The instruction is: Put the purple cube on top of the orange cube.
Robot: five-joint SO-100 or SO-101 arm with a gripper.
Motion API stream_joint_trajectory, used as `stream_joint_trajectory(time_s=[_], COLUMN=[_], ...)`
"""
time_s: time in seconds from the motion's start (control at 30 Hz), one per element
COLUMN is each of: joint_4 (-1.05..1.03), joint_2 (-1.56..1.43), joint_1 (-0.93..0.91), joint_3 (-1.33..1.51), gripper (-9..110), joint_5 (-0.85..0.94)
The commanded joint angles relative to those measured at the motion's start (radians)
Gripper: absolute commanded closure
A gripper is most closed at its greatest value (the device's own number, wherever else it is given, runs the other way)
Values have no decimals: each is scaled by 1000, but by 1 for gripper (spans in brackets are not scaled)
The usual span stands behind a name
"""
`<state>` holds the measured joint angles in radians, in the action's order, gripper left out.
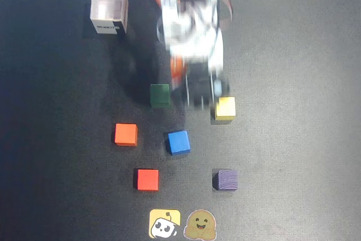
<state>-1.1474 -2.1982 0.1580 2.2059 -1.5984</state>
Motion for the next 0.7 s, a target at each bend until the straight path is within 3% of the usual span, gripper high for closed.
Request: stream_joint_trajectory(time_s=[0.0, 0.67], joint_4=[20, 213], joint_2=[212, 724], joint_1=[18, 146], joint_3=[-204, -549], gripper=[85, 81], joint_5=[-8, -175])
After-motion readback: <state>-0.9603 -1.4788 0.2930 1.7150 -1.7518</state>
